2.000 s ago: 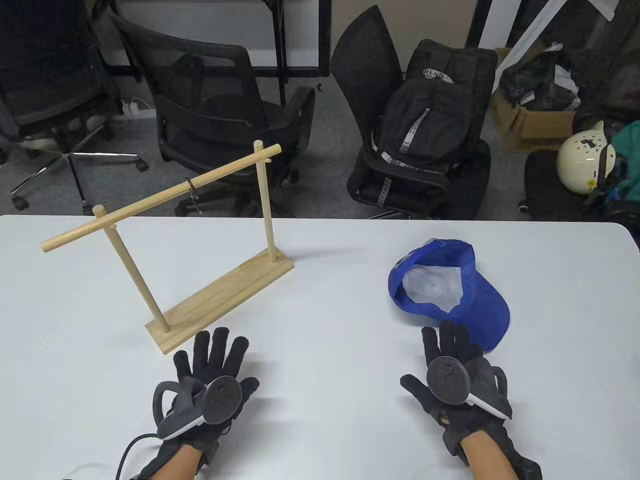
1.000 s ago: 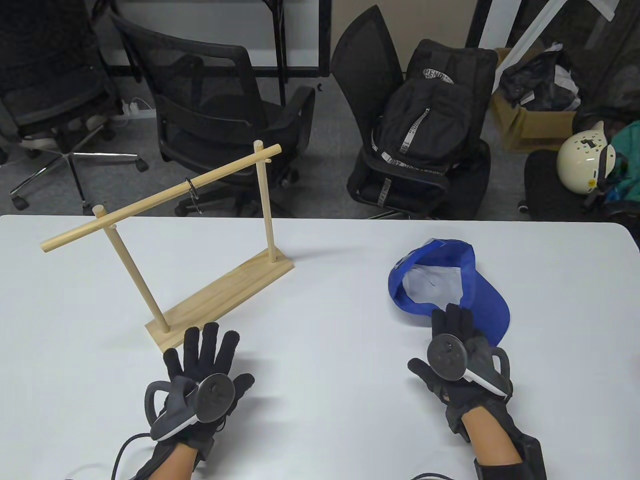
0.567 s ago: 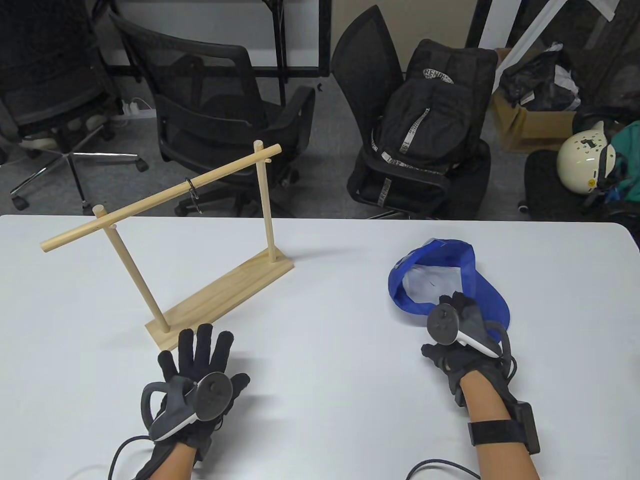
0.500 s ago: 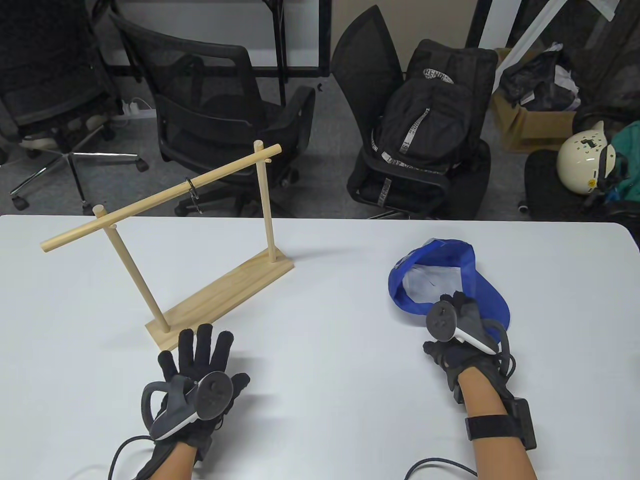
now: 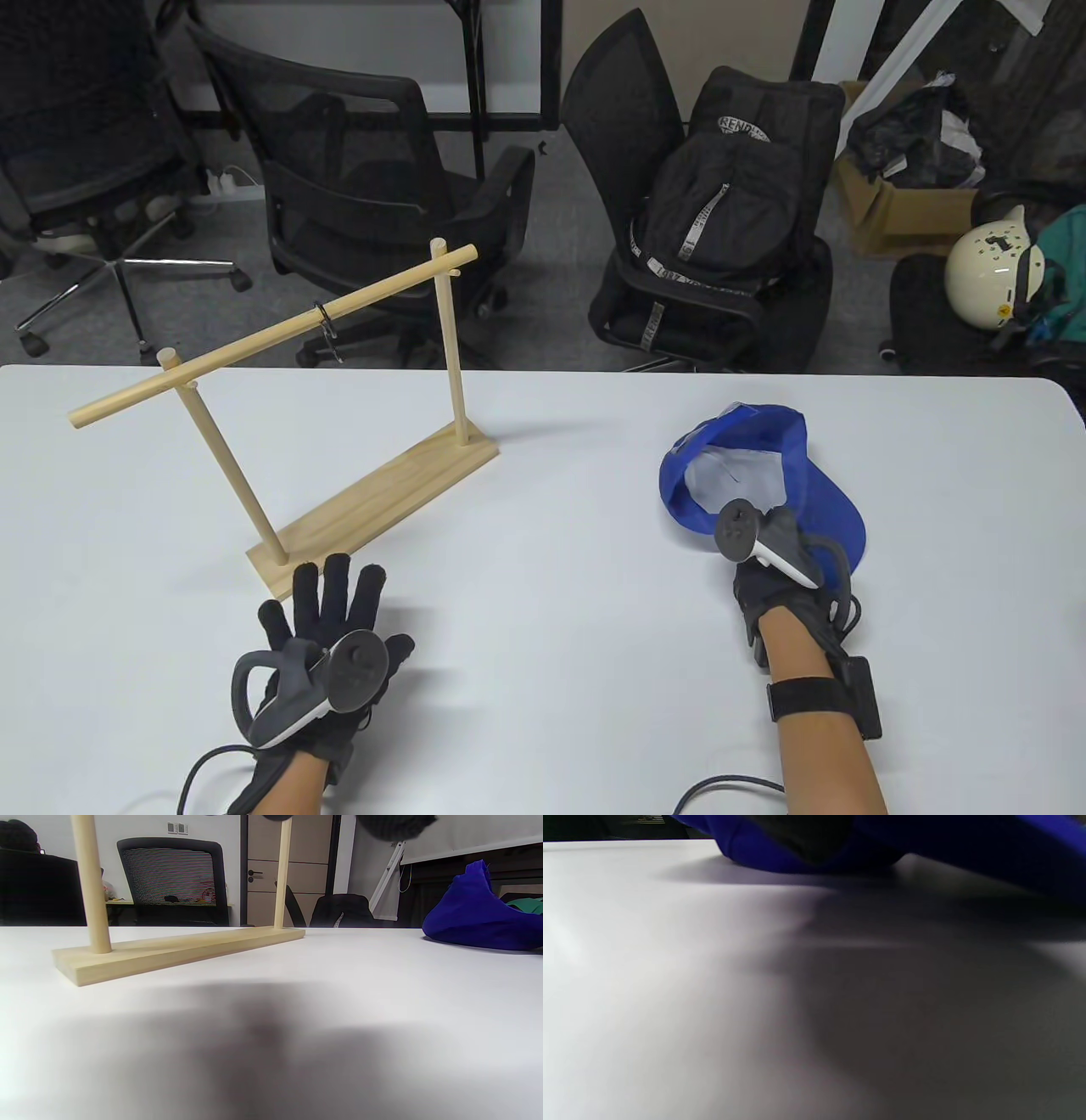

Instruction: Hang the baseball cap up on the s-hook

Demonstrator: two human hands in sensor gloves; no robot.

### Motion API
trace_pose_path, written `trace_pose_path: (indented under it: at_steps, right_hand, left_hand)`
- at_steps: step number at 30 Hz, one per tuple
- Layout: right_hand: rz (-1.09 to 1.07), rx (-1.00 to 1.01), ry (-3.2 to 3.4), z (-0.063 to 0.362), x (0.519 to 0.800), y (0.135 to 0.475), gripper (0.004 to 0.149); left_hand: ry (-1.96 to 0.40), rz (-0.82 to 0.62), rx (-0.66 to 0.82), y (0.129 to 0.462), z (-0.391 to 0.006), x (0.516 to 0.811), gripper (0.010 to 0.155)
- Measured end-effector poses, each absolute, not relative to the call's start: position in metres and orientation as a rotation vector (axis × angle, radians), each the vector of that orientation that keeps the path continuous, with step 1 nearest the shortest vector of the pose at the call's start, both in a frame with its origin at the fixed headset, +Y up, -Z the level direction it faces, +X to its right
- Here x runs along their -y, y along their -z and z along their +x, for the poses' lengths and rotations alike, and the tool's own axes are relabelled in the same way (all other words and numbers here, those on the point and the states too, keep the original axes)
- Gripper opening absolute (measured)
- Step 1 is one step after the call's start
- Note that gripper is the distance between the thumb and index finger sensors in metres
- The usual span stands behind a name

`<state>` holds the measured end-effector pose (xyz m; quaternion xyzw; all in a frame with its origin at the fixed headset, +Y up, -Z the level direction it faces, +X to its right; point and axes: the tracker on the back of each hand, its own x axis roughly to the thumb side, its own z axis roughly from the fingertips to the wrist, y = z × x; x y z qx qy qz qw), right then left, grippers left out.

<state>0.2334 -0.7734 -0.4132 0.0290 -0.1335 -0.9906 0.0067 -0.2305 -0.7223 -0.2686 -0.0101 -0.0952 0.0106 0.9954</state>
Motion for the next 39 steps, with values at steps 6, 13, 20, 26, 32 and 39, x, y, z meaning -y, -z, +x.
trace_pose_path:
  at_steps: [6, 13, 20, 26, 32, 39]
  right_hand:
    - [0.122, 0.354, 3.115, 0.235, 0.759, 0.415, 0.06]
    - [0.116, 0.138, 3.174, 0.239, 0.727, 0.402, 0.054]
    - [0.092, -0.072, 3.265, 0.24, 0.69, 0.376, 0.049]
    - [0.018, -0.246, 3.387, 0.237, 0.663, 0.349, 0.048]
    - [-0.155, -0.453, 3.498, 0.228, 0.639, 0.319, 0.047]
    - [-0.437, -0.774, 3.584, 0.207, 0.618, 0.285, 0.046]
  left_hand:
    - [-0.03, -0.019, 0.188, 0.268, -0.232, 0.722, 0.086]
    - [-0.091, 0.004, 0.189, 0.266, -0.234, 0.718, 0.088]
    - [-0.141, -0.022, 0.227, 0.266, -0.23, 0.719, 0.091]
    - [-0.182, -0.051, 0.27, 0.266, -0.227, 0.714, 0.096]
    - [-0.214, -0.037, 0.306, 0.264, -0.225, 0.708, 0.1]
    - [-0.293, 0.016, 0.391, 0.261, -0.219, 0.701, 0.106]
